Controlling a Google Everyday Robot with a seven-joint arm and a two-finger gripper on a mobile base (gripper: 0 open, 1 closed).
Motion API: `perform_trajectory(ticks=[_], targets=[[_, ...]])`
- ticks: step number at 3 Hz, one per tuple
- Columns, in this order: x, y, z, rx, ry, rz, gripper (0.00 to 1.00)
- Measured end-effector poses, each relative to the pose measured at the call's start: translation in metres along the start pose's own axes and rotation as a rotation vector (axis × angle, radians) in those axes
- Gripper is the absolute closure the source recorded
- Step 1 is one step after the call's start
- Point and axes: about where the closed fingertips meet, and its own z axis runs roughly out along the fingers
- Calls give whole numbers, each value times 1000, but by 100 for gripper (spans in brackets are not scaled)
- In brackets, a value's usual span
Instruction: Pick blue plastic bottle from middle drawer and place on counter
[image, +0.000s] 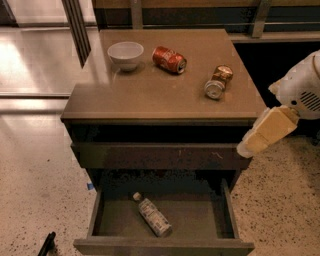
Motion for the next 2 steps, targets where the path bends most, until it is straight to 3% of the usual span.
perform_trajectory(ticks=[1,2], targets=[[2,9,63,-121,-166,290,0],[-30,8,100,-216,-367,492,0]])
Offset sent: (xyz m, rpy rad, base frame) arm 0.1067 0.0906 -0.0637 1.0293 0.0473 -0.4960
